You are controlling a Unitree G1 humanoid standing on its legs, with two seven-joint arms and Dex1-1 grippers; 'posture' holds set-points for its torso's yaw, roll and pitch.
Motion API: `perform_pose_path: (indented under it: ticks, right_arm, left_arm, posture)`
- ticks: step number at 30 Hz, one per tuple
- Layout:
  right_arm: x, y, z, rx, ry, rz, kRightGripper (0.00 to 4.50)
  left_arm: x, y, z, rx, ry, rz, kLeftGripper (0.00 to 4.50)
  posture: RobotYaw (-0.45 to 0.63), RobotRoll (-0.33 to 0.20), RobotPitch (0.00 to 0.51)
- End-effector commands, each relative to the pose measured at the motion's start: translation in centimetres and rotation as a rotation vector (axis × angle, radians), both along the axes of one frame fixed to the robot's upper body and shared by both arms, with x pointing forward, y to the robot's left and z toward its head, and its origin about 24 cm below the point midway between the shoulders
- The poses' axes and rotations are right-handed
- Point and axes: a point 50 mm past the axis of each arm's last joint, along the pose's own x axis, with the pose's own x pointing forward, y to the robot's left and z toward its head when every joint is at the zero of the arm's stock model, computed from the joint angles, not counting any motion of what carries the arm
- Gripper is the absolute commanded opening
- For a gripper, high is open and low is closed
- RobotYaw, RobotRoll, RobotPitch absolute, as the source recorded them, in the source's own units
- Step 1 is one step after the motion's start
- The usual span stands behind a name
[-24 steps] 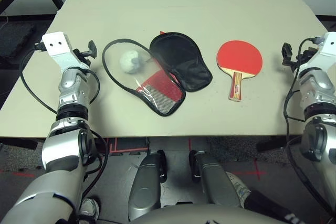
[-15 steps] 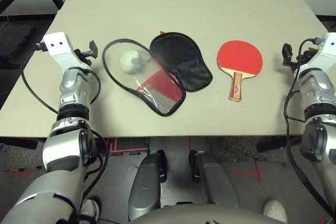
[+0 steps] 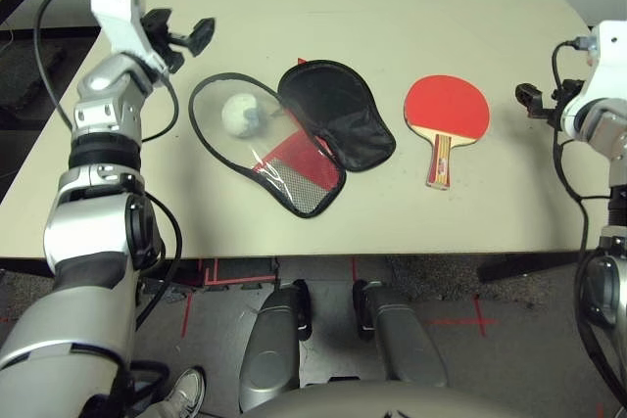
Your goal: Store the ping-pong paddle in its case and zip it.
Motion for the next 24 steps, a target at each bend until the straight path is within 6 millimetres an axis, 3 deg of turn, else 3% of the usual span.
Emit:
perform_pose_path:
  ticks: [1,5,11,24]
  right_arm:
    - [-1.5,2.6,-0.9,0.028,0.119,0.048,4.48]
    - [-2.1,4.9,-1.9,0.072,0.19,0.05,4.48]
    - [-1.7,6.6,-3.2,0.122,0.23,0.01,4.48]
    - [-1.0,9.3,-4.1,0.166,0.27,0.031,4.48]
  left_arm:
    - [-0.1,-2.7,-0.1,0.07,0.064,-0.175,4.5]
    - [-0.6,-6.1,-1.3,0.134,0.122,-0.345,4.5]
    - [-2.0,-10.0,-3.2,0.159,0.193,-0.51,4.5]
    - [-3.4,-12.8,-5.8,0.207,0.268,-0.604,4.5]
  posture:
    - [-0.07,0.0,0.211]
    - [-0.06,0.0,0.214]
    - [-0.03,0.0,0.221]
    - [0.0,0.0,0.228]
